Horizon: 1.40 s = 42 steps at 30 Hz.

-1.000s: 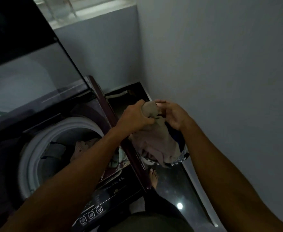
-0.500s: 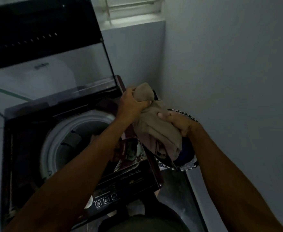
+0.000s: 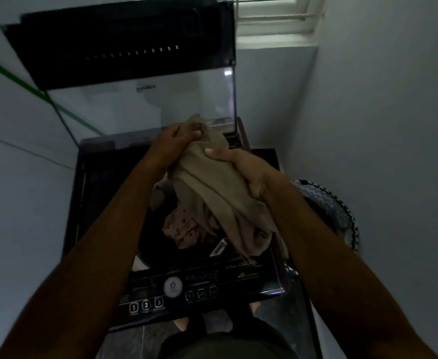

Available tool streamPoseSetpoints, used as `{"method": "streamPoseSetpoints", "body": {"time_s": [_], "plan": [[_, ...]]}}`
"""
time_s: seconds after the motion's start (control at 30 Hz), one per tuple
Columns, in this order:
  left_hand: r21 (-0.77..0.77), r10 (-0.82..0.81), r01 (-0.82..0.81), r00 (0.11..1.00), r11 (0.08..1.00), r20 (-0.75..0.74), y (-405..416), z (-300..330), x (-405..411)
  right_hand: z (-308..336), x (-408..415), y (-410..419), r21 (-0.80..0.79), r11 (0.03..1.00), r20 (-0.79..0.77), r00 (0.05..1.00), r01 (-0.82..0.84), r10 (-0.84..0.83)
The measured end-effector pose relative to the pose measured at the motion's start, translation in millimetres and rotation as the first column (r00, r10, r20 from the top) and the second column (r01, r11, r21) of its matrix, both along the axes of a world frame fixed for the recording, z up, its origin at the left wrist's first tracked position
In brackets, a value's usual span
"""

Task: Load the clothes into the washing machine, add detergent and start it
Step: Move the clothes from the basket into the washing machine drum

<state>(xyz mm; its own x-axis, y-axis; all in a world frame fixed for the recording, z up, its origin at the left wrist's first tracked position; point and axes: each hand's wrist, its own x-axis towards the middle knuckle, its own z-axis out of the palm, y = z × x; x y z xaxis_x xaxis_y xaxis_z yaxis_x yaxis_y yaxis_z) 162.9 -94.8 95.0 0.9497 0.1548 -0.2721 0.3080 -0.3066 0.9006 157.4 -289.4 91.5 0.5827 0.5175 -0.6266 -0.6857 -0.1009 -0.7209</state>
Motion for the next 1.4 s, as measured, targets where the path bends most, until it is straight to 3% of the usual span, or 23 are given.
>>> {"method": "streamPoseSetpoints", "body": {"time_s": [0.13,0.3,0.47,0.67,1.07,1.2,1.33,1.4], "plan": [[0.122,0.097,-0.089,0.993,0.989,-0.063,27.8,-27.7,-18.4,-25.9,-9.2,55.9,-0.208,0.977,0.133,0.991,0.036,-0.009],[0.199,0.129,-0.096,0.978,0.975,-0.162,41.4,-66.1,-46.7,-83.6,-30.0,95.2,-0.311,0.943,0.321,0.947,0.114,-0.009],[0.163,-0.016,0.041,0.988,0.986,-0.155,35.8,-94.1,-67.1,-109.5,-36.8,108.5,-0.495,0.867,0.190,0.981,0.060,0.041],[0.184,-0.107,0.158,0.960,0.970,-0.260,17.4,-103.5,-66.7,-117.1,-38.7,89.4,-0.347,0.929,0.020,0.990,-0.127,0.143],[0.212,-0.214,0.230,0.972,0.950,-0.095,-44.8,-100.1,-34.9,-102.2,-18.5,33.2,-0.307,0.942,0.247,0.967,0.135,-0.058],[0.131,-0.206,0.210,0.977,0.969,-0.046,-73.9,-95.6,-30.9,-88.3,-10.0,-2.1,-0.409,0.871,0.465,0.884,0.270,-0.056],[0.096,-0.321,0.321,0.947,0.942,-0.018,-101.2,-91.1,-23.3,-86.9,-6.1,-56.9,-0.487,0.780,0.722,0.684,0.394,0.105],[0.201,-0.387,0.379,0.922,0.903,-0.002,-114.1,-91.3,-19.0,-97.5,-2.7,-86.2,-0.550,0.738,0.726,0.661,0.392,0.190]]}}
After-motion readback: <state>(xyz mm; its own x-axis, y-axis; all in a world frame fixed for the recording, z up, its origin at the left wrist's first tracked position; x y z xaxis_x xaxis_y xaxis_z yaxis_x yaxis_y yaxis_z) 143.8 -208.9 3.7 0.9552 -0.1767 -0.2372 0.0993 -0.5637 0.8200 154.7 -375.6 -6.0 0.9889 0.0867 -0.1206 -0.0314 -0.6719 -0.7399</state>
